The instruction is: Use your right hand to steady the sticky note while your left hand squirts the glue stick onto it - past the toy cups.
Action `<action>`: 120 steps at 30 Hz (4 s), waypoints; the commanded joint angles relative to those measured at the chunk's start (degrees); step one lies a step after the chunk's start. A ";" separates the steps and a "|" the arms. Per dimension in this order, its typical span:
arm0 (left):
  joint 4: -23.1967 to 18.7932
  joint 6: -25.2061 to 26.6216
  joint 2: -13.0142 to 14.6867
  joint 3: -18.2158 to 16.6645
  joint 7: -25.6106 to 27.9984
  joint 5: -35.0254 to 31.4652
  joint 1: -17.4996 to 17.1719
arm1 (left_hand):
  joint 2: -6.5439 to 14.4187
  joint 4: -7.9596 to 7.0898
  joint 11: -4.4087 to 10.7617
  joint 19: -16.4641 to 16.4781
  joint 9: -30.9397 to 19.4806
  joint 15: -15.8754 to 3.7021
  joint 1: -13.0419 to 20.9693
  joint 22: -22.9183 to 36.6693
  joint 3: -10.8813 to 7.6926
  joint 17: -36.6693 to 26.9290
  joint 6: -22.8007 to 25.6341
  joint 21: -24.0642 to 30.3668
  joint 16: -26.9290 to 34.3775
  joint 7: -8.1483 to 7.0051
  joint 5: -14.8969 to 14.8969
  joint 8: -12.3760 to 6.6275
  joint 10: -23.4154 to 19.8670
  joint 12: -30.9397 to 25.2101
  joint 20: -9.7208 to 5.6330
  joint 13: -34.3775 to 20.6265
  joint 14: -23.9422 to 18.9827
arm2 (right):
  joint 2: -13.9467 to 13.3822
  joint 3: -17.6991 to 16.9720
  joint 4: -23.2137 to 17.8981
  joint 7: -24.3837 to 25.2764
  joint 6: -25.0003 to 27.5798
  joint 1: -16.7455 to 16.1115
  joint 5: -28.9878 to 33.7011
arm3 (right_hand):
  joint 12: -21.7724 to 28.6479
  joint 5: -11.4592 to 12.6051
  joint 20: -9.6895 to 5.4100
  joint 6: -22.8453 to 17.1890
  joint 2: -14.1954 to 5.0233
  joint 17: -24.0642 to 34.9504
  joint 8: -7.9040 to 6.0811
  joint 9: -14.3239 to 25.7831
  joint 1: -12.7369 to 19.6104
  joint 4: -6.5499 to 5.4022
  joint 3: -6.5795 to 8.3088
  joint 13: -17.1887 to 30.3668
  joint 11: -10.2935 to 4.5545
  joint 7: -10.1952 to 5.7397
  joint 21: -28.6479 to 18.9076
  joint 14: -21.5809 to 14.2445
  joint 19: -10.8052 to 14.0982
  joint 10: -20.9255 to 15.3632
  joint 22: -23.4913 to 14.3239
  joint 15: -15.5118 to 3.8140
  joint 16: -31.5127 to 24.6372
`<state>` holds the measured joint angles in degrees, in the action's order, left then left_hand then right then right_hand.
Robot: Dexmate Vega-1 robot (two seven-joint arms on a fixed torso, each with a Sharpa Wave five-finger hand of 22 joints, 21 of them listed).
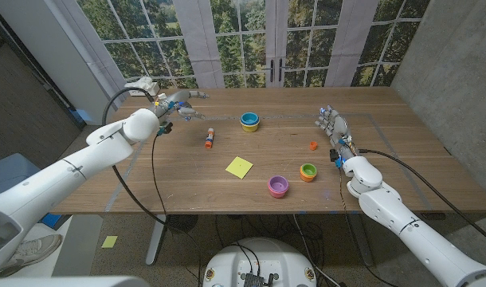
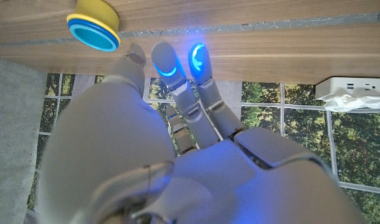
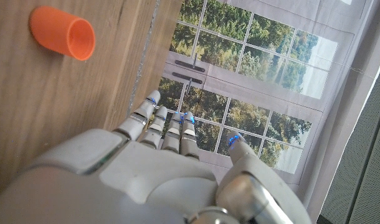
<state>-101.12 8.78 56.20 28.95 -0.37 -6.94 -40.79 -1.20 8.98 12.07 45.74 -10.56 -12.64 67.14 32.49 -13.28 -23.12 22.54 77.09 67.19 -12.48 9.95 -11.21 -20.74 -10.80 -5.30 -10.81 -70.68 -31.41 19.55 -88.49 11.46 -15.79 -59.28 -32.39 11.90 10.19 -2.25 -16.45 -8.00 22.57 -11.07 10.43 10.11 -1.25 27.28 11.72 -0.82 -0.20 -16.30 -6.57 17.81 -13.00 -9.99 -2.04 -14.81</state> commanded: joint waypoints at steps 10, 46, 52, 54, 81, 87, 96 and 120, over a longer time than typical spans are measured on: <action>-5.62 2.82 5.24 3.28 -16.18 -12.41 6.62 | 1.30 1.02 0.31 -3.02 -0.34 -0.05 6.17 -2.70 -0.59 -0.27 4.72 1.98 1.80 1.09 0.40 -0.98 0.02 -0.15 -7.00 -0.20 2.77 | -0.33 0.07 -3.36 2.24 0.43 -1.82 2.07 | -0.20 -0.07 -0.35 -0.14 0.38 -0.47 -0.03 0.15 1.06 1.24 -0.15 -0.10 0.30 0.58 0.31 -0.52 0.20 -0.25 -0.27 -1.22 0.27; -1.82 -9.18 1.85 7.91 -33.87 -27.92 14.87 | 0.55 0.23 0.62 -5.58 -0.59 0.02 9.55 -5.91 0.49 -0.94 7.71 3.58 5.19 0.54 0.20 -1.38 -3.80 -0.63 -6.84 -0.12 4.24 | 1.03 0.62 -5.03 4.32 -0.34 -2.85 4.17 | -0.11 -0.17 0.01 -0.99 0.38 -0.85 -0.22 0.16 0.21 1.36 -1.05 -0.15 0.64 0.39 0.86 -0.80 0.16 -0.71 -0.29 -0.95 0.37; -0.05 -11.46 1.53 8.26 -31.78 -30.11 14.57 | 0.56 0.27 0.48 -6.20 -0.60 -0.01 10.37 -6.84 0.64 -0.70 9.99 3.95 5.84 0.79 0.17 -1.90 -7.70 -1.50 -6.80 -0.28 4.73 | 1.51 0.74 -4.73 4.90 -0.72 -2.68 4.82 | -0.06 -0.18 0.10 -1.03 0.43 -0.91 -0.21 0.16 -0.04 1.32 -1.27 -0.16 0.72 0.47 1.10 -0.92 -0.17 -0.91 -0.29 -0.94 0.36; 0.64 -12.02 1.31 8.25 -31.63 -30.07 14.54 | 0.43 0.32 0.46 -6.31 -0.61 -0.02 10.56 -7.13 0.74 -0.63 11.05 4.03 6.05 1.03 0.16 -2.19 -8.75 -1.66 -6.86 -0.31 4.80 | 1.57 0.85 -4.59 4.67 -0.64 -2.44 4.78 | -0.06 -0.18 0.13 -1.01 0.44 -0.92 -0.19 0.16 -0.10 1.31 -1.32 -0.16 0.67 0.45 1.13 -0.92 -0.19 -0.92 -0.30 -0.95 0.37; 9.74 -20.86 -0.81 10.21 -23.44 -34.58 14.29 | -0.33 -0.31 0.07 -9.75 -0.93 -0.10 8.28 -12.20 2.38 0.72 10.56 3.56 6.76 2.47 0.22 -0.52 -11.19 0.33 -6.63 -1.26 9.36 | 2.93 2.14 -3.55 6.96 0.74 0.02 7.77 | -0.42 -0.12 0.14 -1.31 0.61 -1.28 -0.18 0.16 -0.77 1.48 -2.03 -0.20 0.89 0.17 1.77 -0.36 -0.62 -0.23 -0.29 -0.57 0.81; 12.29 -23.62 -1.62 11.59 -21.27 -36.41 15.38 | -0.04 -0.23 0.28 -10.16 -0.95 -0.10 8.49 -12.66 2.23 0.69 11.09 3.57 6.83 1.72 0.26 -0.74 -10.28 0.39 -6.60 -1.31 9.80 | 3.13 2.44 -3.39 7.41 1.31 0.65 8.36 | -0.48 -0.11 0.13 -1.34 0.59 -1.36 -0.17 0.16 -0.77 1.58 -2.08 -0.20 0.90 0.08 1.88 -0.27 -0.70 -0.05 -0.29 -0.50 0.88; 15.90 -26.33 -3.05 12.57 -19.62 -35.80 16.69 | 0.63 -0.35 0.42 -10.74 -0.93 -0.12 8.43 -13.57 2.04 0.89 12.33 3.61 6.74 1.42 0.25 -1.22 -9.85 0.01 -6.51 -1.37 10.68 | 3.22 2.88 -3.15 7.54 1.77 1.37 9.04 | -0.47 -0.09 0.17 -1.35 0.60 -1.46 -0.15 0.16 -0.78 1.71 -2.15 -0.21 0.90 0.07 1.95 -0.28 -0.65 -0.04 -0.29 -0.52 0.93; 22.80 -32.65 -5.26 16.51 -14.80 -38.08 19.25 | 2.22 -0.50 0.29 -10.70 -0.98 -0.23 7.72 -15.99 1.53 1.22 14.35 3.78 6.79 2.17 0.25 -1.54 -14.89 -1.48 -6.29 -1.77 10.90 | 3.15 3.15 -3.68 9.50 2.61 1.54 11.27 | -0.46 -0.07 0.24 -1.07 0.60 -1.75 0.01 0.16 -0.86 2.06 -2.41 -0.23 0.92 -0.30 2.12 -0.66 -0.32 0.02 -0.28 -0.58 0.92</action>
<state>-80.80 -21.33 51.79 43.85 -16.78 -43.86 -22.61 0.32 8.37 12.41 34.60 -11.33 -9.84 74.81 16.60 -11.16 -22.07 36.37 80.75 73.93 -10.31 10.18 -12.58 -35.02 -11.71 -3.37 -12.41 -59.55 -28.09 22.56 -91.84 20.15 -13.51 -57.81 -22.19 11.45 10.19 -2.04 -17.39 -7.55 20.72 -11.07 10.41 9.51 0.56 24.98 11.48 0.31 -0.32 -14.38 -7.07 17.58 -13.09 -9.99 -2.15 -14.13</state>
